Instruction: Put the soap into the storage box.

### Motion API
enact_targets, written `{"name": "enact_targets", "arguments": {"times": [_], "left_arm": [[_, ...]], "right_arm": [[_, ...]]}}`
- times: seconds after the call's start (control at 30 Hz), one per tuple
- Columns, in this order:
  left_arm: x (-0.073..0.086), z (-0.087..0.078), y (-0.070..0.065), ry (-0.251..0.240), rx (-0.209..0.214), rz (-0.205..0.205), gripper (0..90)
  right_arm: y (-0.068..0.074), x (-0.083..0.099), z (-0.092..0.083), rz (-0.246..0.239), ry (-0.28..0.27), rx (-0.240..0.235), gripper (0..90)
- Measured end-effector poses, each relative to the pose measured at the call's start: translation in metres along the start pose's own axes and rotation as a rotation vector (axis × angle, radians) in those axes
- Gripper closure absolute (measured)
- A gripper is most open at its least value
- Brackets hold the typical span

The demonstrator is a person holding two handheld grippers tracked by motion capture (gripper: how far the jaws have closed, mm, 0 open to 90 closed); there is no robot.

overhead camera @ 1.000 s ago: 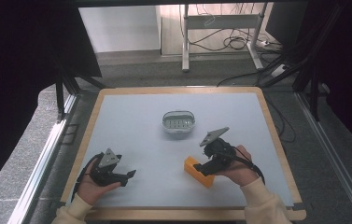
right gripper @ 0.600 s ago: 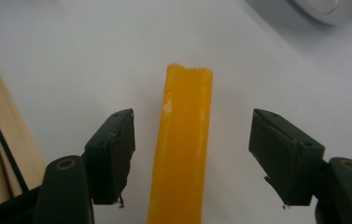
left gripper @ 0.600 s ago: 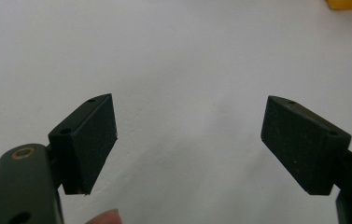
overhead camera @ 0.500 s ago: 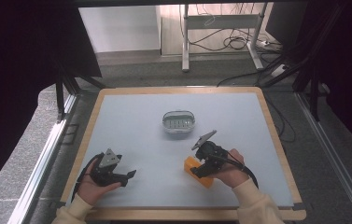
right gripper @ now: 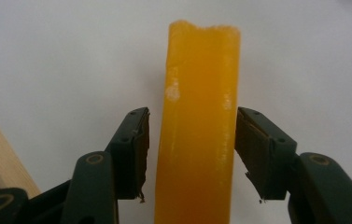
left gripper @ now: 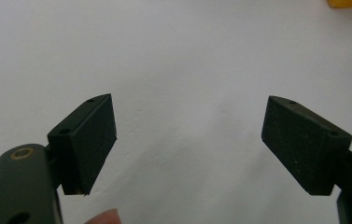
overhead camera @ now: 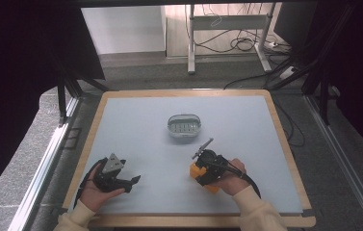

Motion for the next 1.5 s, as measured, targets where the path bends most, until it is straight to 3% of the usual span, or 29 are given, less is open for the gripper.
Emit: {"name": "enact_targets", "arguments": {"times": [0.2, 0.3, 0.5, 1.33, 1.43, 1.5], "left_arm": [[0.001, 0.001, 0.0, 0.004, 0.001, 0.006, 18.1], [0.0, 0.001, 0.0, 0.001, 0.0, 0.004, 18.1], [0.0, 0.001, -0.001, -0.006, 0.001, -0.004, 18.1], [0.0, 0.0, 0.0, -0.001, 0.001, 0.004, 18.1], [0.0, 0.0, 0.0, -0.002, 0.0, 0.007, 18.1], [0.0, -0.001, -0.001, -0.003, 0.0, 0.008, 18.1]], "right_arm": [[-0.001, 0.005, 0.01, -0.012, 0.049, -0.005, 58.3], [-0.001, 0.006, 0.01, 0.007, 0.059, -0.012, 60.3], [0.0, 0.006, 0.009, -0.001, 0.07, -0.013, 61.2], [0.002, -0.001, -0.028, -0.088, -0.024, -0.016, 61.4], [0.003, -0.002, -0.028, -0.097, -0.038, -0.052, 61.4], [0.003, -0.003, -0.029, -0.103, -0.039, -0.049, 61.3]]}}
Point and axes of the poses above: each handheld gripper's, and its own axes: z roughly forward along the jaws, x roughly out of its underside, y roughly to its left, the point moved 10 cm from there along z, roughly forward along the jaws, and after that the axes turned 9 degrees about -x, right-handed, at the moved point
